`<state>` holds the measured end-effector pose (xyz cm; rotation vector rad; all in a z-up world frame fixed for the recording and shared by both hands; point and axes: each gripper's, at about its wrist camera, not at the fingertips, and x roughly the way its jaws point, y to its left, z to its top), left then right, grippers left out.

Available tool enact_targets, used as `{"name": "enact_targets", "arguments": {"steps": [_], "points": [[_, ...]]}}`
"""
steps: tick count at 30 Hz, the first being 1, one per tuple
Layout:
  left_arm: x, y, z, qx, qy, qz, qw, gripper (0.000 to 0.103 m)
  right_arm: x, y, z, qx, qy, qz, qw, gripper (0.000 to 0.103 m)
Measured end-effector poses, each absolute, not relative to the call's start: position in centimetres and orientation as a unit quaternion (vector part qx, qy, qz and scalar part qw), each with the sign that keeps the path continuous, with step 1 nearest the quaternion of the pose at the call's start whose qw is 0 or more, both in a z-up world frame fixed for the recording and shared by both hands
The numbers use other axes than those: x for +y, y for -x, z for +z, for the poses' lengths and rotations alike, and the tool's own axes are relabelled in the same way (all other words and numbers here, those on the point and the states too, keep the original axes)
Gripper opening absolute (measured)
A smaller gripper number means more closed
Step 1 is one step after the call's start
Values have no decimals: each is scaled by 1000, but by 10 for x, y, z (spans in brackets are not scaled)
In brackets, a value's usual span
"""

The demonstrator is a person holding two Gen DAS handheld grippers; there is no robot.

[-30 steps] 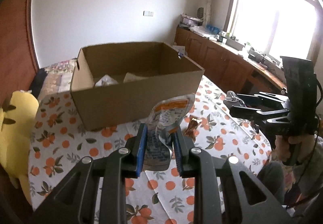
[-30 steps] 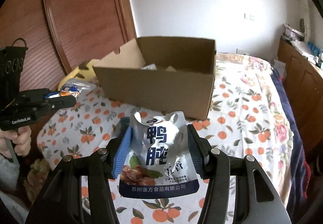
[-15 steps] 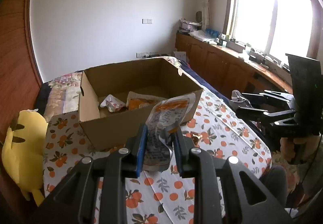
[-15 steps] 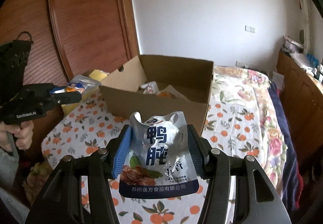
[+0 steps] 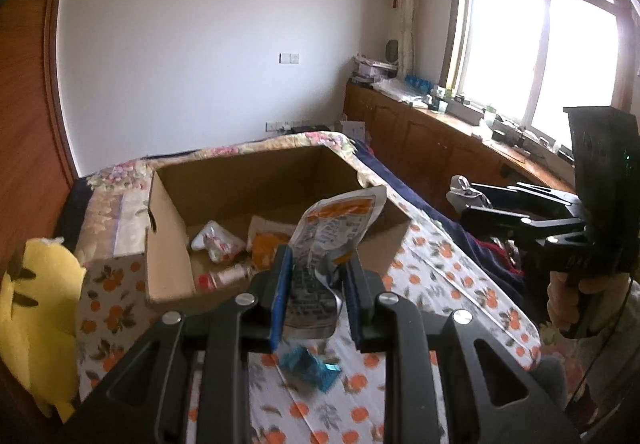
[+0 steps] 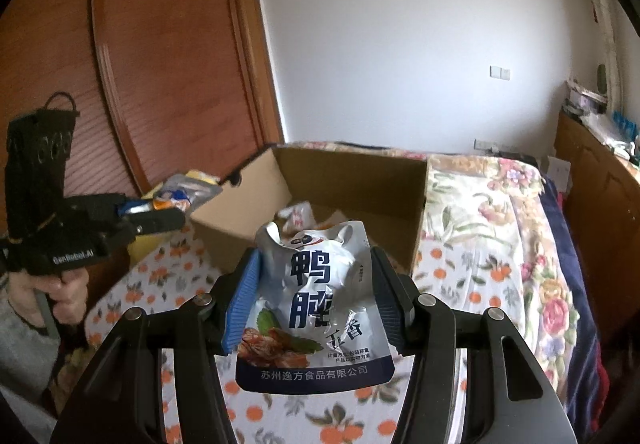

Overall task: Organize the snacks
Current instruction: 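Lift both held packs and carry them over the cardboard box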

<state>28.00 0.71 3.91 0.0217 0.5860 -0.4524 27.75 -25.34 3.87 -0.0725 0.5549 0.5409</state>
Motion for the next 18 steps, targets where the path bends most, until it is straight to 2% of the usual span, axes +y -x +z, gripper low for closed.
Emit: {"name": "enact_targets", "arguments": {"steps": [8, 18], "points": [[12, -334, 42, 259, -13, -215, 942, 23, -237, -337, 50, 248, 52, 267, 930, 56], [26, -404, -5, 306, 1, -203, 930, 23, -198, -416, 0, 297, 69, 278, 911, 56]]}}
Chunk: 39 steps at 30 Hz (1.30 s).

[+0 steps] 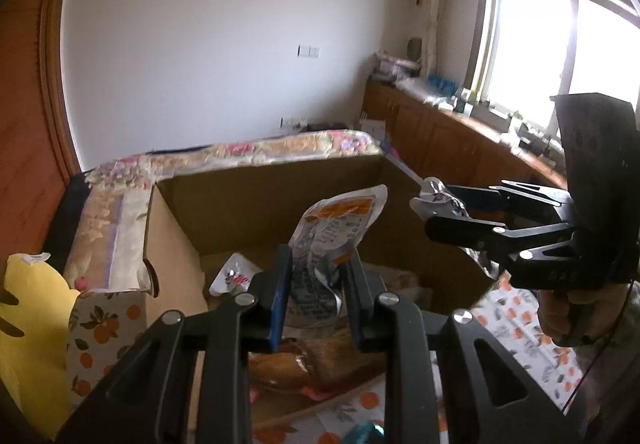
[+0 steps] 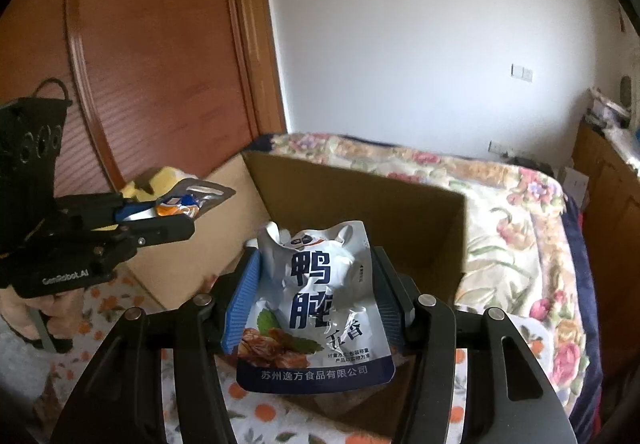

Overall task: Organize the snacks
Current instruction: 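Lift both held packs and carry them over the cardboard box, then open both tools to drop the packs into the box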

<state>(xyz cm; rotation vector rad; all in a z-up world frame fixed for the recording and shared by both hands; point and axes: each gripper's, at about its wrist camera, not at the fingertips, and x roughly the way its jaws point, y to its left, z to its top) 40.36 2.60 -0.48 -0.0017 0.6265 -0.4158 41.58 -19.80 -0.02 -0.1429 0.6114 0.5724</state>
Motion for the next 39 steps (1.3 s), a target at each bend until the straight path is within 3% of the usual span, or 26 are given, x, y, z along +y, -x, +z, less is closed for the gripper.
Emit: {"name": "enact_targets", "arguments": {"steps": [9, 31, 39], "points": [[14, -417, -35, 357, -10, -204, 912, 24, -185, -438, -46, 364, 63, 270, 889, 56], [16, -370, -25, 352, -6, -190, 917, 25, -179, -443, -58, 398, 68, 229, 886, 57], [17, -360, -16, 346, -7, -181, 921, 32, -179, -442, -59, 396, 63, 235, 885, 60]]}}
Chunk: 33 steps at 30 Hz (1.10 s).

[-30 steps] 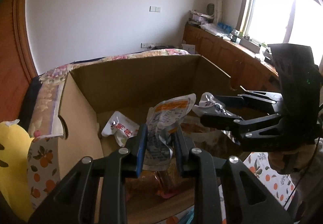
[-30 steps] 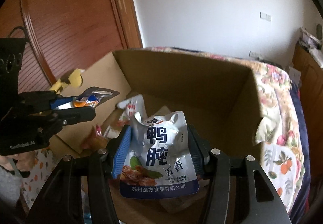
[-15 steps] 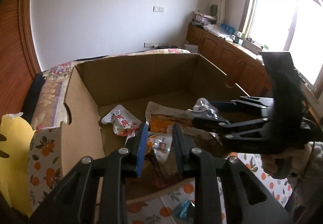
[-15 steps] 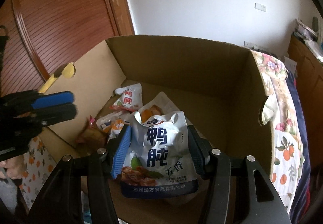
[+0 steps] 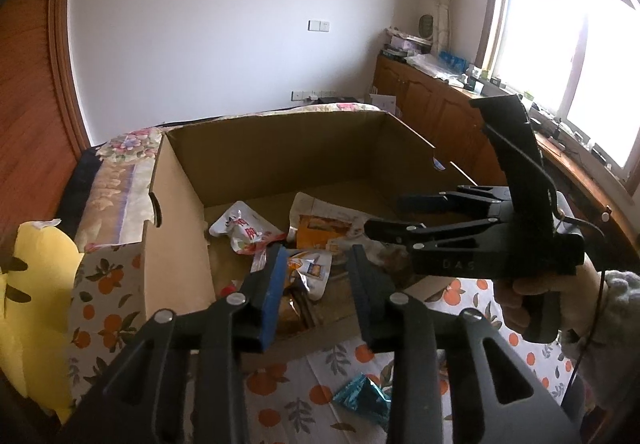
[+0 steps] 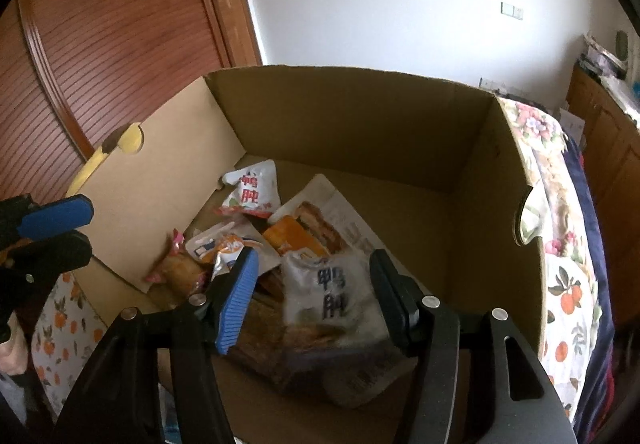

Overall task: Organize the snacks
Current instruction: 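Open both tools to drop the packs into the box, then lower the left tool onto the teal pack while the right tool approaches the brown wrapper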

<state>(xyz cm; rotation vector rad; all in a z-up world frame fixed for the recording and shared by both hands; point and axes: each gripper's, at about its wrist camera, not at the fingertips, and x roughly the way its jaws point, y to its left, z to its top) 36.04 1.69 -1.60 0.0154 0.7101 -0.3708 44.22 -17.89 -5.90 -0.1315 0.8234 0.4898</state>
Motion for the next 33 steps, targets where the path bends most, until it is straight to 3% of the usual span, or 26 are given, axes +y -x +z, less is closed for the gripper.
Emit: {"name": "enact_targets", "arguments": {"steps": [15, 33], "points": [[2, -315, -24, 335, -14, -186, 924, 32, -228, -335, -1, 296, 22, 246, 923, 61], [-10, -278, -86, 381, 16, -162, 910, 32, -269, -263, -83, 346, -5, 206, 915, 71]]}}
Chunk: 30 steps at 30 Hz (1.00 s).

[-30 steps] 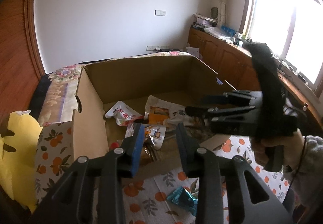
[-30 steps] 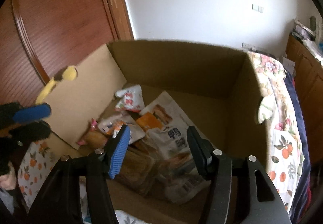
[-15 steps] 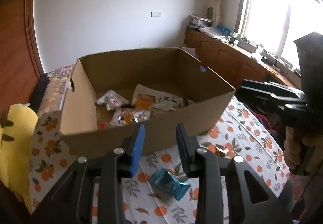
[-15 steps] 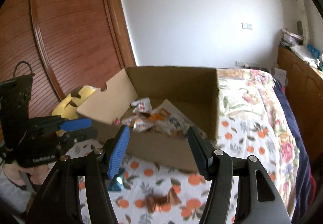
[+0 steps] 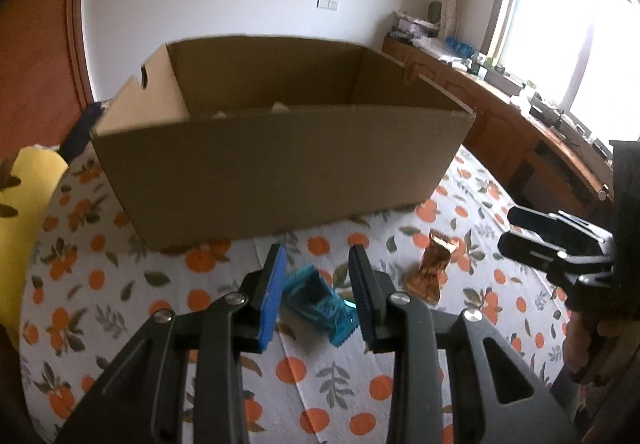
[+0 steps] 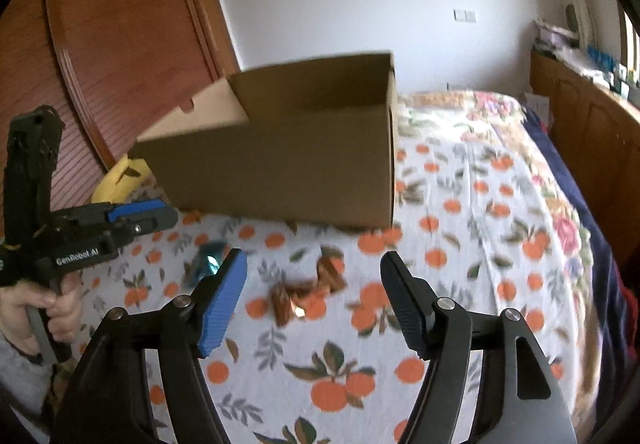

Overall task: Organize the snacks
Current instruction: 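Lower the left tool onto the teal pack while the right tool approaches the brown wrapper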

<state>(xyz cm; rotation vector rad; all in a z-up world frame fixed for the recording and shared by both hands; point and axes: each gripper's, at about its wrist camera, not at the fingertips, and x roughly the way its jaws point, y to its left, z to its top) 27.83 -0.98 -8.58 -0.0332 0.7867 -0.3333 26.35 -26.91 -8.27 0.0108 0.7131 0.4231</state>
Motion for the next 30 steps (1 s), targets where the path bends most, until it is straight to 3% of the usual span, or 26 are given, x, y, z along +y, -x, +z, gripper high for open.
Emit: {"name": "enact_targets", "arguments": {"steps": [9, 23, 30], "points": [[-19, -275, -111, 413, 27, -157, 897, 32, -268, -261, -121, 381, -9, 186, 905, 71], [-18, -287, -132, 435, 43, -118, 892, 32, -273, -265, -134, 398, -37, 183, 898, 71], [-25, -288, -135, 432, 7, -89, 897, 38, -273, -265, -134, 399, -36, 186, 897, 71]]}}
